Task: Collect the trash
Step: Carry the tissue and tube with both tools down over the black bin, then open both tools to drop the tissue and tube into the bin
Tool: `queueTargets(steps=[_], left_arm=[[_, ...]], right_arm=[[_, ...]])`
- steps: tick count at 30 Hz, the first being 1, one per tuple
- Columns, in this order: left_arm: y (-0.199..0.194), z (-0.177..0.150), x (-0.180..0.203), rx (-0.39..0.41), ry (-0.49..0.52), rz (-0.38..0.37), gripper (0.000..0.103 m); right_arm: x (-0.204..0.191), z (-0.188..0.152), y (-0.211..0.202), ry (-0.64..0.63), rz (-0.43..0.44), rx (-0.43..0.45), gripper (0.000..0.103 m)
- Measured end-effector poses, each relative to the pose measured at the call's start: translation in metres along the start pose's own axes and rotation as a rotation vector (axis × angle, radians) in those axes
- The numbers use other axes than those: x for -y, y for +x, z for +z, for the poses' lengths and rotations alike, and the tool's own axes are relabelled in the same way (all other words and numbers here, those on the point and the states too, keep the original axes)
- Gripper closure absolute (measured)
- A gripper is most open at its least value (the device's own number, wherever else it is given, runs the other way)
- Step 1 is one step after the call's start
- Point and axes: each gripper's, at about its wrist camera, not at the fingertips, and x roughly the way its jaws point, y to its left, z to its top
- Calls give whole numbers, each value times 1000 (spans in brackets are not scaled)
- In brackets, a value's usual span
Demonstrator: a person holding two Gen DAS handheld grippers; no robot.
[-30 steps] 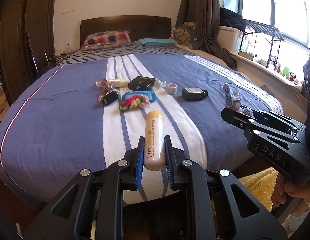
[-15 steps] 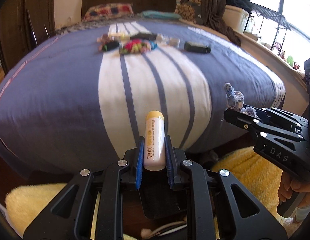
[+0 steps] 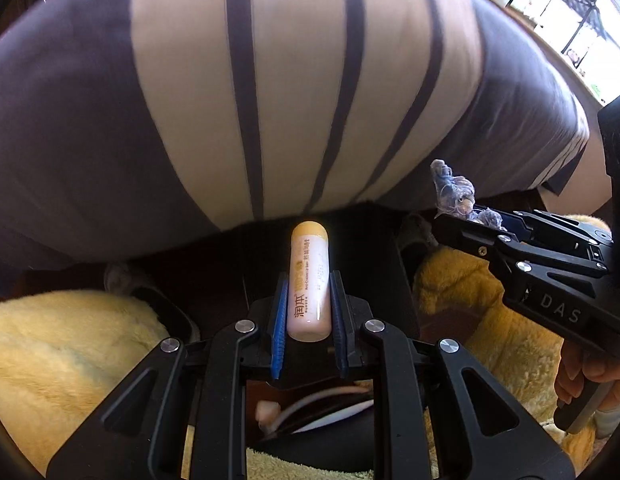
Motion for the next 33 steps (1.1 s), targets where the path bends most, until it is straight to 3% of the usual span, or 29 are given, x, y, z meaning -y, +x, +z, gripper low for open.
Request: queueTargets(steps=[6, 11, 13, 15, 18, 20, 25, 29, 33], left_arm=[[37, -8, -2, -126, -8, -30, 85], [46, -9, 0, -167, 7, -34, 84], [47, -6, 0, -173, 3, -25, 84], [47, -6, 0, -177, 1, -23, 79], [48, -5, -1, -174, 0, -21, 75], [47, -6, -3, -167, -2, -14, 74], [29, 0, -4, -112, -6, 23, 60], [5, 7, -4, -26, 16, 72, 47], [-29, 16, 0, 82, 33, 112, 24]], right_arm=[[0, -2, 32, 21, -13, -103, 73], [-1, 0, 46, 43, -19, -136, 69], [1, 1, 44, 44, -21, -134, 65], [6, 3, 40, 55, -19, -130, 51], [12, 8, 37, 67, -24, -113, 50], [15, 11, 35, 74, -32, -96, 50], [23, 18, 15, 93, -60, -32, 48], [28, 25, -10, 98, -108, 42, 34], [30, 36, -37, 100, -135, 117, 15]])
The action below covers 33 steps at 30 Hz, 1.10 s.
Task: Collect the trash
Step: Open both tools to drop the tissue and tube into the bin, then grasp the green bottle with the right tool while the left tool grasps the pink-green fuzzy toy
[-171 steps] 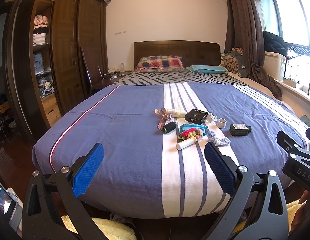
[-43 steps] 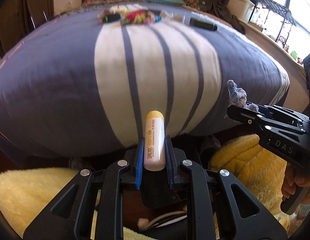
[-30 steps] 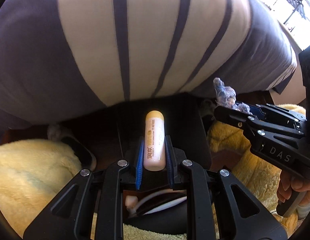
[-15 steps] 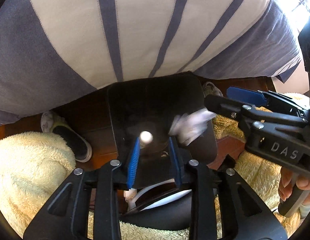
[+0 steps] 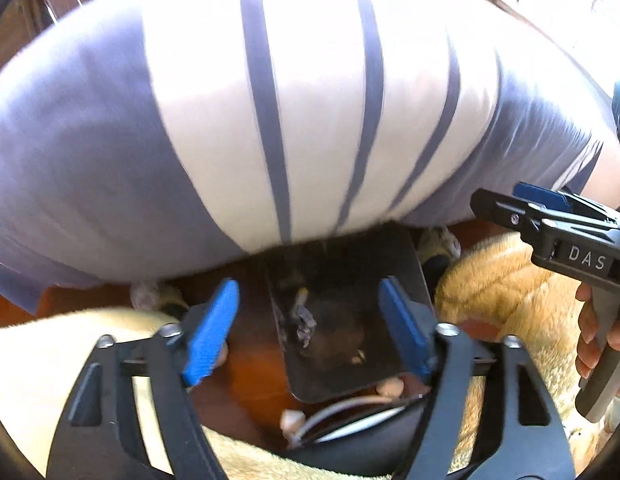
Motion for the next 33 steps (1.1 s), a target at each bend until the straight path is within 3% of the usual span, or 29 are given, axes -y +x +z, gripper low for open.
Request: queueTargets(steps=[3, 7, 16, 23, 33], left_arm=[[-24, 10, -1, 71, 12, 25, 14], [-55, 25, -3, 155, 19, 47, 9], [-88, 63, -9, 285, 48, 105, 8], [-98, 103, -26, 326, 14, 121, 8], [-65, 149, -35, 286, -9, 98, 8]], right_arm=[[1, 11, -22, -14, -30, 67, 7], [3, 27, -52, -20, -49, 148, 4], [14, 71, -84, -32, -70, 272, 4], [27, 110, -87, -14, -106, 322, 4], [33, 164, -34, 3, -150, 283, 4]])
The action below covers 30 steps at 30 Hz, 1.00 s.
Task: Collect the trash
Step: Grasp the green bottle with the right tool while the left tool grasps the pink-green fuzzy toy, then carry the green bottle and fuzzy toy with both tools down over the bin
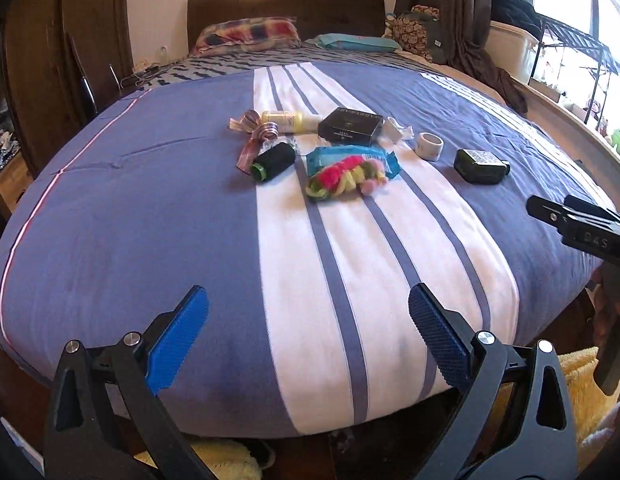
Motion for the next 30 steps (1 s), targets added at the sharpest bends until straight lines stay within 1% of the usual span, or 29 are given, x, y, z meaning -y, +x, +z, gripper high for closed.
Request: queueTargets(steps=[6, 10, 13, 16, 22, 23, 25, 27, 28, 30], left_arm=[[23, 13, 2, -26, 0, -15, 8], [40, 24, 3, -42, -18, -39, 8], [54, 33, 4, -57, -33, -57, 8], [70, 46, 9, -67, -36, -59, 9], [95, 69, 17, -78, -65, -75, 9], [99, 71, 18, -81, -66, -66, 11], [108, 75, 18, -94, -72, -58, 26], [111, 77, 17, -92, -70, -51, 30], [111, 78, 18, -89, -61, -50, 34], [111, 78, 19, -85, -49, -45, 37]], right_arm=[[-4, 18, 45, 29, 3, -45, 4], [-10, 29, 63, 19, -17, -59, 4], [-11, 38, 74, 28, -25, -66, 4], [-14, 46, 81, 28, -29, -75, 4], [-17, 49, 89, 14, -23, -72, 4], [-16, 49, 90, 15, -14, -69, 4], [-14, 49, 89, 18, -4, -60, 7], [-13, 49, 89, 18, -5, -49, 18], [-13, 49, 89, 19, -1, -45, 18], [-14, 48, 88, 17, 2, -38, 18]])
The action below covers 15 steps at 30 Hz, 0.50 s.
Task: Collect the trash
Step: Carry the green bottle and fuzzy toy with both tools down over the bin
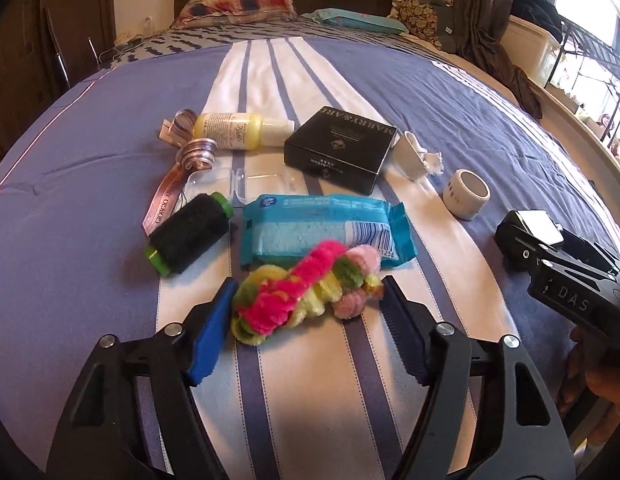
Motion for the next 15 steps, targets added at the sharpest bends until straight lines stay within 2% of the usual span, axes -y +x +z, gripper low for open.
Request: queueTargets(steps=[7, 15], left_arm=[[-9, -8, 0, 10, 20, -7, 45], [-36, -34, 2, 27, 34, -23, 49]], right_arm=[[-4, -7, -11, -27, 15, 9, 18], [-6, -28, -39, -14, 53, 11, 18]])
